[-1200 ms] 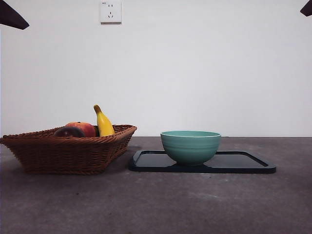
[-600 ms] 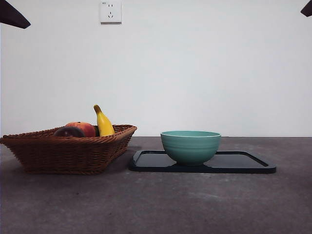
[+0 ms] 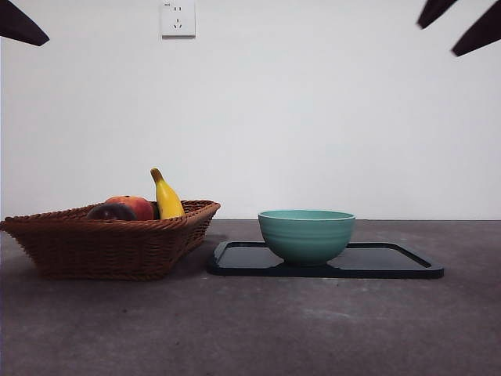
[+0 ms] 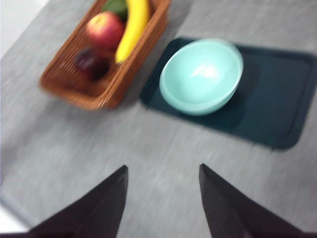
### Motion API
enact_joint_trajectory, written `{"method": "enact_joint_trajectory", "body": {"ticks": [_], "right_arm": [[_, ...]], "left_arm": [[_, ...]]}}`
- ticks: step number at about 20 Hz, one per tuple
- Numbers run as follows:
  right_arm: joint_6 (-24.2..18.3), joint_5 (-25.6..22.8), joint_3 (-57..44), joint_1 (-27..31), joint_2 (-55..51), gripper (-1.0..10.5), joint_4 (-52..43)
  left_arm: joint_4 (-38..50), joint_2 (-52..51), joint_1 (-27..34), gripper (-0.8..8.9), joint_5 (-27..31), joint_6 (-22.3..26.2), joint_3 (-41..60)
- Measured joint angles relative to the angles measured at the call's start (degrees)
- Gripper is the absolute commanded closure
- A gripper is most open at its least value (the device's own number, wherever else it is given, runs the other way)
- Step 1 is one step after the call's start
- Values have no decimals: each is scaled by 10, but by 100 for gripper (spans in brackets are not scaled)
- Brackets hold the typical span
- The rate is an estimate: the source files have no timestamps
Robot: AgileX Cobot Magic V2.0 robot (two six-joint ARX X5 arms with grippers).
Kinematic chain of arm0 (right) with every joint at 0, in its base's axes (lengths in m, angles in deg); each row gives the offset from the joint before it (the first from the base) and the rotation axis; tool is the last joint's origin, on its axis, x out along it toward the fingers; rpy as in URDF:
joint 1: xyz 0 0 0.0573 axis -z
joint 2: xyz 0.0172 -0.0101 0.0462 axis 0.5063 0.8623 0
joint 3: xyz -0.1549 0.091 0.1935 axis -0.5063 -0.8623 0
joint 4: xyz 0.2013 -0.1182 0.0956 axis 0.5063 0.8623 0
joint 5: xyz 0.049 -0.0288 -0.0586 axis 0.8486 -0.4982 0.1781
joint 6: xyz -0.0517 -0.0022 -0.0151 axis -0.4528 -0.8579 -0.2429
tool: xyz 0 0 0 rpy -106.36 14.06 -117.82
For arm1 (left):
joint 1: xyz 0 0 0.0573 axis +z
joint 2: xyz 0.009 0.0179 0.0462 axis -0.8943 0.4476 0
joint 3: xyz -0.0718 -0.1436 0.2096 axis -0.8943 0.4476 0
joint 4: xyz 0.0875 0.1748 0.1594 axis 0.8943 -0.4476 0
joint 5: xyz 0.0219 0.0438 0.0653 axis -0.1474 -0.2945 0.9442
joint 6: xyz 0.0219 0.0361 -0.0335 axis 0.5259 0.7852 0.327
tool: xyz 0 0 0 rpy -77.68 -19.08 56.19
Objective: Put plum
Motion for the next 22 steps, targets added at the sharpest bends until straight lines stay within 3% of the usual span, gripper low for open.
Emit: {"method": "enact_joint_trajectory", "body": {"ticks": [11, 22], "right_arm": [[-43, 0, 210, 65, 352, 658, -9], [-50, 1, 225, 64, 527, 659, -81]], "left_arm": [[0, 0, 0, 441, 0, 0, 0], [5, 0, 0, 441, 0, 2, 0]]}}
